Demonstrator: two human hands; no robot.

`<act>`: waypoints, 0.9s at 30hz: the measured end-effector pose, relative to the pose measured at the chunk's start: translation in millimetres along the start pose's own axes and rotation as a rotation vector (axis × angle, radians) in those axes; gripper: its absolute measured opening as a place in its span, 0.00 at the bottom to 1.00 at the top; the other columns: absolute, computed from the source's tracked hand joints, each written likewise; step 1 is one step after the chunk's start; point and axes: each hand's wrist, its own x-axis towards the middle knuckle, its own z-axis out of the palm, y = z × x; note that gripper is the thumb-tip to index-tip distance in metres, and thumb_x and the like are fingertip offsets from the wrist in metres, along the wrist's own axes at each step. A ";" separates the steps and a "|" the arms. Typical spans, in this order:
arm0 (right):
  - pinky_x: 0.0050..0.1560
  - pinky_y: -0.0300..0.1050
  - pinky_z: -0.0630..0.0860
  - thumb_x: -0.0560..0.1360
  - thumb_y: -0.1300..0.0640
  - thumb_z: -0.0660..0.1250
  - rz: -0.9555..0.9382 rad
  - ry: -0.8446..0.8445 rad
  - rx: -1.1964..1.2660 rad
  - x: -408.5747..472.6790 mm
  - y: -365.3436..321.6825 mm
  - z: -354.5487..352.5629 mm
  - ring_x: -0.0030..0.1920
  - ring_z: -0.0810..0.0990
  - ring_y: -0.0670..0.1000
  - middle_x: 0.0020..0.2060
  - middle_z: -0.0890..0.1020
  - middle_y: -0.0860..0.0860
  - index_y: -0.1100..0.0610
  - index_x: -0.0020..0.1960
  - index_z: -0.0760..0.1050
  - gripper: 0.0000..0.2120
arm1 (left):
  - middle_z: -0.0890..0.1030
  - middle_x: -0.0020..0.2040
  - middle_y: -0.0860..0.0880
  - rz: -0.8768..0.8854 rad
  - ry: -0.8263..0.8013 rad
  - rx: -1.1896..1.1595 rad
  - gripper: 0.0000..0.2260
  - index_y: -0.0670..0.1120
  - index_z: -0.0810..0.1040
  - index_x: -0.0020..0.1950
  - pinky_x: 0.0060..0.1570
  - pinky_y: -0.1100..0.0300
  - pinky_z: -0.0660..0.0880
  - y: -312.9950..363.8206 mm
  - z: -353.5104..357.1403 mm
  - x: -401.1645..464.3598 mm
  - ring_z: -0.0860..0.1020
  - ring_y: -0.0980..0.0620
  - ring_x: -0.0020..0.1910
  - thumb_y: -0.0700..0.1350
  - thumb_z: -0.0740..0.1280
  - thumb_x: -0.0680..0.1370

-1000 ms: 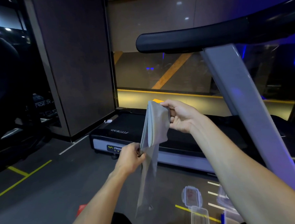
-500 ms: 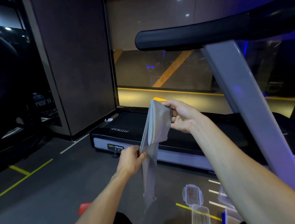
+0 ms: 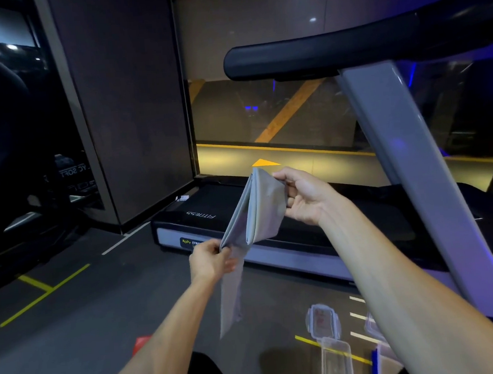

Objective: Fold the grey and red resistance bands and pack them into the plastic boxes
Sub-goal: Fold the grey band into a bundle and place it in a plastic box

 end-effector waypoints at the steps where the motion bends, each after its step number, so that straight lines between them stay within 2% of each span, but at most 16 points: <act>1: 0.43 0.48 0.83 0.76 0.59 0.73 -0.001 -0.005 0.003 -1.0 0.6 -1.5 0.45 0.83 0.52 0.40 0.83 0.53 0.56 0.54 0.77 0.08 | 0.84 0.35 0.44 0.023 0.011 0.013 0.06 0.40 0.82 0.40 0.34 0.60 0.82 -2.1 -1.2 2.9 0.85 0.47 0.35 0.34 0.70 0.78; 4: 0.41 0.47 0.83 0.75 0.59 0.73 0.014 -0.002 0.013 -7.9 7.8 -9.8 0.44 0.83 0.52 0.39 0.84 0.53 0.56 0.53 0.78 0.08 | 0.86 0.36 0.51 0.075 0.056 0.067 0.08 0.47 0.85 0.40 0.46 0.57 0.83 -8.2 -6.3 13.4 0.85 0.51 0.40 0.35 0.72 0.76; 6: 0.41 0.47 0.83 0.75 0.59 0.73 0.038 -0.002 0.013 -13.5 19.9 -19.9 0.42 0.83 0.51 0.38 0.84 0.53 0.56 0.50 0.80 0.05 | 0.86 0.39 0.55 0.102 0.064 0.067 0.11 0.51 0.85 0.42 0.48 0.59 0.79 -9.5 -11.0 17.2 0.84 0.55 0.43 0.34 0.71 0.75; 8: 0.43 0.48 0.81 0.76 0.59 0.72 0.090 -0.001 0.000 -19.0 37.5 -31.6 0.40 0.82 0.51 0.37 0.83 0.53 0.56 0.46 0.81 0.01 | 0.86 0.46 0.53 0.119 0.029 0.026 0.12 0.49 0.85 0.48 0.52 0.60 0.79 -10.1 -15.4 20.3 0.84 0.55 0.48 0.32 0.70 0.75; 10: 0.41 0.47 0.79 0.76 0.60 0.71 0.170 0.024 -0.002 -22.1 62.2 -44.1 0.34 0.81 0.49 0.33 0.82 0.52 0.56 0.42 0.81 0.04 | 0.86 0.51 0.50 0.108 -0.002 -0.031 0.15 0.45 0.84 0.54 0.54 0.59 0.79 -10.8 -19.7 22.4 0.83 0.54 0.50 0.29 0.65 0.76; 12: 0.39 0.45 0.78 0.76 0.60 0.71 0.250 0.069 -0.014 -23.1 91.6 -56.2 0.30 0.81 0.48 0.31 0.82 0.50 0.55 0.41 0.81 0.06 | 0.86 0.53 0.48 0.070 0.001 -0.142 0.17 0.42 0.84 0.55 0.55 0.57 0.79 -12.1 -22.4 23.4 0.83 0.53 0.54 0.29 0.60 0.77; 14: 0.35 0.43 0.76 0.76 0.60 0.70 0.317 0.097 -0.058 -23.1 122.3 -65.2 0.26 0.78 0.47 0.28 0.80 0.50 0.56 0.40 0.81 0.07 | 0.86 0.53 0.48 0.064 0.010 -0.225 0.14 0.43 0.84 0.54 0.56 0.56 0.79 -12.7 -23.4 23.2 0.83 0.53 0.55 0.31 0.61 0.79; 16: 0.33 0.41 0.75 0.76 0.60 0.70 0.364 0.105 -0.118 -21.8 146.1 -69.5 0.23 0.74 0.47 0.25 0.76 0.49 0.55 0.40 0.81 0.07 | 0.87 0.52 0.50 0.147 -0.017 -0.170 0.14 0.44 0.84 0.54 0.54 0.59 0.79 -12.0 -21.9 20.5 0.84 0.55 0.55 0.30 0.63 0.80; 18: 0.34 0.42 0.76 0.75 0.60 0.71 0.384 0.101 -0.154 -18.0 156.9 -65.9 0.24 0.74 0.47 0.26 0.75 0.48 0.55 0.42 0.82 0.04 | 0.87 0.51 0.52 0.247 -0.077 -0.088 0.15 0.43 0.83 0.55 0.54 0.63 0.79 -10.9 -17.6 14.8 0.84 0.56 0.55 0.27 0.63 0.79; 22: 0.33 0.42 0.78 0.76 0.60 0.71 0.336 0.079 -0.150 -3.1 147.0 -42.1 0.28 0.80 0.48 0.30 0.82 0.50 0.57 0.46 0.83 0.02 | 0.87 0.53 0.49 0.404 -0.236 0.012 0.16 0.40 0.83 0.55 0.60 0.63 0.77 -8.8 -6.1 -1.8 0.84 0.54 0.57 0.24 0.62 0.77; 27: 0.34 0.42 0.78 0.76 0.59 0.70 0.262 0.091 -0.163 11.5 125.0 -21.5 0.32 0.81 0.49 0.31 0.84 0.50 0.57 0.48 0.81 0.03 | 0.86 0.53 0.47 0.477 -0.332 0.009 0.15 0.40 0.82 0.57 0.61 0.62 0.78 -4.7 -4.2 -17.2 0.84 0.52 0.57 0.24 0.63 0.78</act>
